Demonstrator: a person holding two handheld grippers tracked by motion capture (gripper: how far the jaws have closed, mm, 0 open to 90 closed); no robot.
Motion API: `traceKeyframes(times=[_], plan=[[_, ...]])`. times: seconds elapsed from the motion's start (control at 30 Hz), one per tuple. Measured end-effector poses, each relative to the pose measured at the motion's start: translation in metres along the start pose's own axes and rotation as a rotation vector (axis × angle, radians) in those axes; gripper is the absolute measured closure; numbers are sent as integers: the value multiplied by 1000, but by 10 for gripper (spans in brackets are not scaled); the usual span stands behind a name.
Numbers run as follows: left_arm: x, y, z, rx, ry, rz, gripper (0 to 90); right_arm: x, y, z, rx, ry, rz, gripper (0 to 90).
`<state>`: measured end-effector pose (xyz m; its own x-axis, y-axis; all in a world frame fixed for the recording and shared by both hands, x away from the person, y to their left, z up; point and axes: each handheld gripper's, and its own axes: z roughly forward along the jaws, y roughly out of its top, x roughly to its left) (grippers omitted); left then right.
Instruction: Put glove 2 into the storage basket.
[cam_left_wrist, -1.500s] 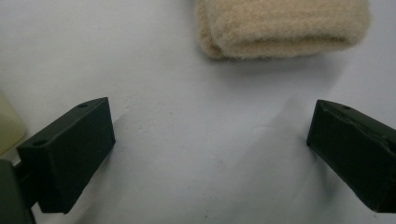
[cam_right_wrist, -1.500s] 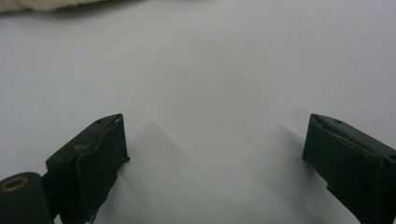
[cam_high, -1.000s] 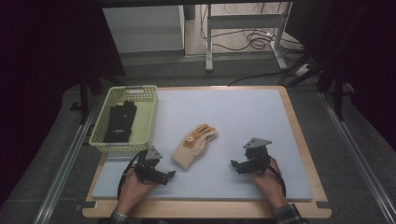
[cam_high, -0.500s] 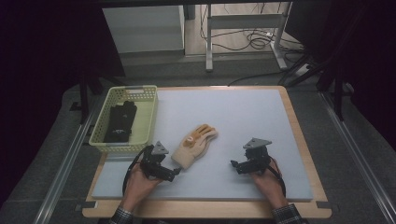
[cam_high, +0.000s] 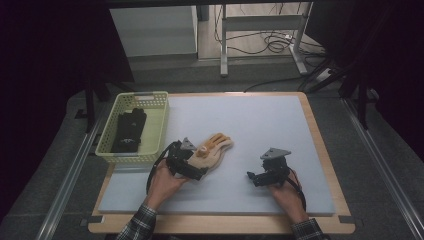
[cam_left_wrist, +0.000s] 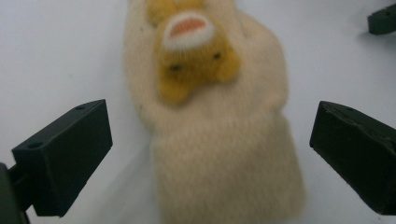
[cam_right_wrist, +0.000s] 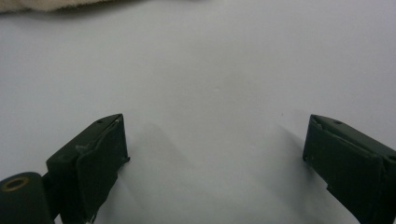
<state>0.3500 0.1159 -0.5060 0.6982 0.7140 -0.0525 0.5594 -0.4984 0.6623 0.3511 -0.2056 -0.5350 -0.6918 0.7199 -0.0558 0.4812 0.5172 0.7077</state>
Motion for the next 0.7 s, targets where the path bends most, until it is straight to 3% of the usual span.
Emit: traceKeyframes(times=[0.5,0.57,0.7], plan=[[-3,25,54,108,43,47,0,0,0,0,0,1,1,61],[-4,25,57,109,31,41,5,0,0,0,0,1,1,61],[-4,24,54,109,0,31,99,0,0,0,0,1,1,61]])
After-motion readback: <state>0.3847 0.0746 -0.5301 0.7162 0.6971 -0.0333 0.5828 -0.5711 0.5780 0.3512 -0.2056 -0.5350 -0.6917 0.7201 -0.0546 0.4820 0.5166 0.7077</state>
